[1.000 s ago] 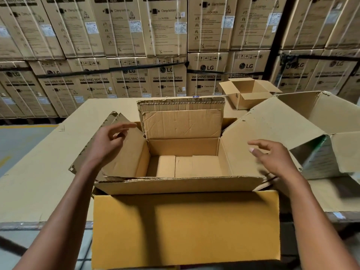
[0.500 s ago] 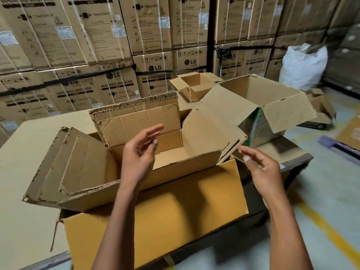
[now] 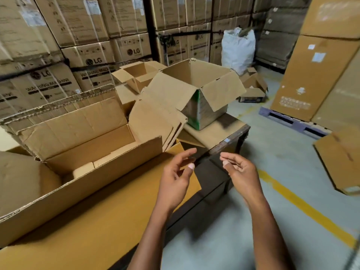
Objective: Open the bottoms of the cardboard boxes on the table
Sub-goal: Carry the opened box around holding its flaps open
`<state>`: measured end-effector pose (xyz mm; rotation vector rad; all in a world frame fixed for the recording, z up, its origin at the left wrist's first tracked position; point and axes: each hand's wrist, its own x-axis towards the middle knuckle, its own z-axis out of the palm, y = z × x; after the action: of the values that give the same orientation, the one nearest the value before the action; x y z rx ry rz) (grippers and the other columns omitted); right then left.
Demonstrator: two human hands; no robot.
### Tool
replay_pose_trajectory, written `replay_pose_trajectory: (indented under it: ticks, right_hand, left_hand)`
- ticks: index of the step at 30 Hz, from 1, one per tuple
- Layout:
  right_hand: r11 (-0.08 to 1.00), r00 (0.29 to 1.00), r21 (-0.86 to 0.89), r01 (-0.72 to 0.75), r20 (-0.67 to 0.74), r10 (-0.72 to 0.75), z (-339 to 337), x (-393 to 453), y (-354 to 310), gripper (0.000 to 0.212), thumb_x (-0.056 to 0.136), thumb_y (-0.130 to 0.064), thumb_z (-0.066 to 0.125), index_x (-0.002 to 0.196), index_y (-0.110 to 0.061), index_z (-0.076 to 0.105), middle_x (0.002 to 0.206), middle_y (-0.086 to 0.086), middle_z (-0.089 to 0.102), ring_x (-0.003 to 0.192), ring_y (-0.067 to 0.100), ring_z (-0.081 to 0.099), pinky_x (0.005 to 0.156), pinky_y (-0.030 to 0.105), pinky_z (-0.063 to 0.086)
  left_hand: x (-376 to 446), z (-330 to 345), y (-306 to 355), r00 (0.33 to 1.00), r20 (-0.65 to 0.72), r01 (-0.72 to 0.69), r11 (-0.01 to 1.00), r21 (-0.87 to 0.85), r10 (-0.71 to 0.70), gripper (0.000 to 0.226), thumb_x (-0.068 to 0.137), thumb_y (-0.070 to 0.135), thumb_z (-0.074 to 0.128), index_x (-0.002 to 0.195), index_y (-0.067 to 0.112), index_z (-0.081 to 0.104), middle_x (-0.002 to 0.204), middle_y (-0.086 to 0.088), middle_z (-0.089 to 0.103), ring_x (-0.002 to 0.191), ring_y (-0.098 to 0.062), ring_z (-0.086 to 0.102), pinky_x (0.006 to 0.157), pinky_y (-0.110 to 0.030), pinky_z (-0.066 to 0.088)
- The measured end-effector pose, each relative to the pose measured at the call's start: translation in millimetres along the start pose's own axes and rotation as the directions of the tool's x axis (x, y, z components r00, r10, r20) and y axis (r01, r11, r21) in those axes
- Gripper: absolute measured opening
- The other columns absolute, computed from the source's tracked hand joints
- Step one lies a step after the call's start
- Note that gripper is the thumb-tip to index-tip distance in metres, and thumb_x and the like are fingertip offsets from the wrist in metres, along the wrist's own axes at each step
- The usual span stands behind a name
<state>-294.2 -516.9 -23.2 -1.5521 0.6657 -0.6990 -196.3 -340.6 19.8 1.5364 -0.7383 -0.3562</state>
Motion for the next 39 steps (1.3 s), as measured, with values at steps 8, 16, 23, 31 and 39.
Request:
replay_pose_trajectory:
  ticks: [8, 16, 23, 31, 39]
  right_hand:
    - [0.998, 0.999, -0.053, -0.031, 0.041, 0.033, -81, 66, 20, 0.03, 0.095, -0.009, 0.062, 0.102, -0.036, 0.073, 0.103, -0.016, 0.075, 0.1, 0.003, 0.07, 0.093, 0.028, 0.055]
    - [0.997, 0.996, -0.063, -0.039, 0.078, 0.044, -150, 162, 36, 0.029, 0.095, -0.009, 0.063, 0.104, -0.034, 0.074, 0.105, -0.013, 0.076, 0.103, 0.003, 0.069, 0.097, 0.033, 0.055]
    - [0.993, 0.996, -0.113, -0.029, 0.082, 0.038, -191, 279, 50, 0.023, 0.095, -0.01, 0.063, 0.112, -0.021, 0.075, 0.105, -0.009, 0.075, 0.099, 0.001, 0.069, 0.096, 0.029, 0.055]
    - [0.978, 0.995, -0.21, 0.015, 0.099, 0.006, -243, 435, 48, 0.024, 0.095, -0.007, 0.063, 0.113, -0.017, 0.075, 0.106, -0.011, 0.075, 0.099, -0.004, 0.068, 0.088, 0.014, 0.051]
    - [0.971, 0.997, -0.237, 0.021, 0.081, -0.002, -299, 593, 58, 0.023, 0.093, -0.011, 0.065, 0.109, -0.024, 0.076, 0.104, -0.017, 0.075, 0.098, -0.006, 0.067, 0.087, 0.012, 0.05]
  left_hand:
    - [65, 97, -28, 0.999, 0.018, 0.048, 0.999, -0.008, -0.048, 0.04, 0.098, 0.002, 0.056, 0.13, 0.024, 0.063, 0.125, 0.01, 0.068, 0.117, -0.006, 0.063, 0.101, -0.032, 0.051]
    - [143, 197, -50, 0.996, 0.004, 0.09, 0.996, -0.002, -0.09, 0.037, 0.099, 0.006, 0.058, 0.126, 0.031, 0.065, 0.124, 0.02, 0.067, 0.118, -0.004, 0.063, 0.104, -0.04, 0.05]
    - [254, 272, -74, 0.996, 0.036, 0.082, 0.997, -0.014, -0.082, 0.033, 0.098, 0.018, 0.059, 0.126, 0.035, 0.064, 0.127, 0.017, 0.066, 0.121, -0.007, 0.061, 0.106, -0.043, 0.048]
    - [420, 359, -99, 0.999, 0.049, 0.026, 0.998, -0.056, -0.023, 0.036, 0.096, 0.018, 0.06, 0.126, 0.037, 0.064, 0.13, 0.012, 0.066, 0.119, -0.014, 0.063, 0.1, -0.052, 0.051]
    - [565, 442, -108, 0.997, 0.063, 0.042, 0.999, -0.022, -0.04, 0.034, 0.095, 0.021, 0.06, 0.123, 0.038, 0.066, 0.126, 0.017, 0.067, 0.11, -0.014, 0.067, 0.094, -0.053, 0.053]
